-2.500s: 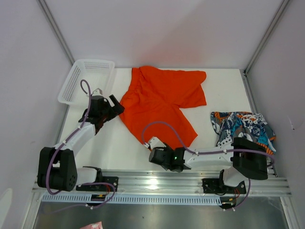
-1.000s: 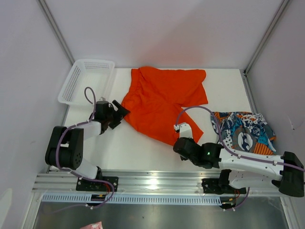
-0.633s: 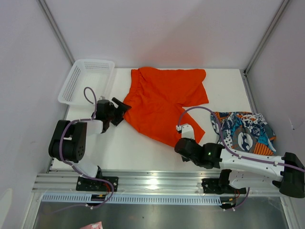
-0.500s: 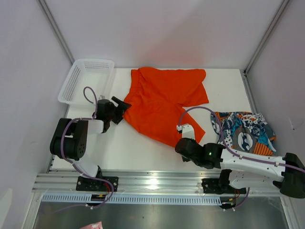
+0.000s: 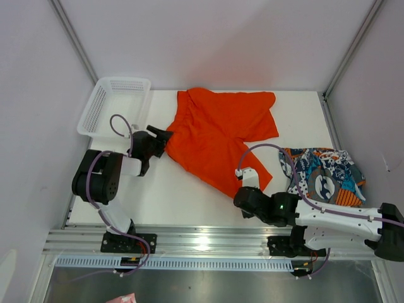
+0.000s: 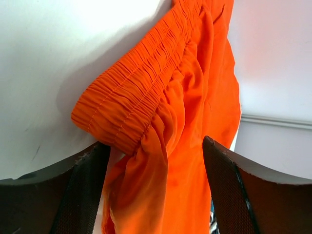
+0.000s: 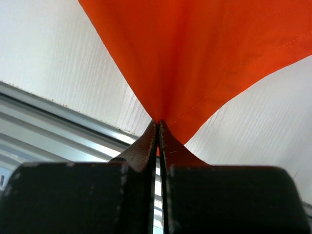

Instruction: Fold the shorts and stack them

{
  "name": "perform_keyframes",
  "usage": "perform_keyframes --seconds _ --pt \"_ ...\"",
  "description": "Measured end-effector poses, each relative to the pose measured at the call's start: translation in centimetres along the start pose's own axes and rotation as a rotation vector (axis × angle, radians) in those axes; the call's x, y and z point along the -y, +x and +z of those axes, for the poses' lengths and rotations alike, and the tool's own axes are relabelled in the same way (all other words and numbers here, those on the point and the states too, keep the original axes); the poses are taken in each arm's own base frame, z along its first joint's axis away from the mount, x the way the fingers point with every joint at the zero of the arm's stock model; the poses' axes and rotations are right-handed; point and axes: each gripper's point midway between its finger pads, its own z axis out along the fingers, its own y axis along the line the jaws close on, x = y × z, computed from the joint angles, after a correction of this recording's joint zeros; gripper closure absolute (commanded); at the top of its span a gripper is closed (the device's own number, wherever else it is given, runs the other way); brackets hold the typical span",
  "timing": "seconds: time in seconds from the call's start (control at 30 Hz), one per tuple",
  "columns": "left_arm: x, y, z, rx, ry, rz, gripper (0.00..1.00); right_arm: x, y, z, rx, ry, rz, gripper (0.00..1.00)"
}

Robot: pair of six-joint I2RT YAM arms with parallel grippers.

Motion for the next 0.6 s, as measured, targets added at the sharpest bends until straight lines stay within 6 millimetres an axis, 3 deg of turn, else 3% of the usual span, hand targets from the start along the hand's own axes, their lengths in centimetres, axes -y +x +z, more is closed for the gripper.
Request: perform_keyframes --seconds 0.13,0.27,0.33,0.6 --pt "-0.5 -0.3 0.3 0.036 -0.025 0.031 0.22 -0.7 0.7 -0.7 -0.009 -0.027 -0.008 1.0" --pt "-1.3 -0.6 0.4 0.078 -0.065 0.091 0.35 -1.2 1.8 -1.3 -0.03 -0.044 -0.031 1.0" --pt "-1.6 -0.8 0.3 0.092 -0.08 0.119 0.37 -1.4 2.2 -1.5 -0.038 -0.05 -0.037 1.0" --pt "-0.3 -2.6 -0.9 0.178 -0.091 0.226 0.41 -1.7 3.4 -1.8 -0.062 -0.05 -0.057 1.0"
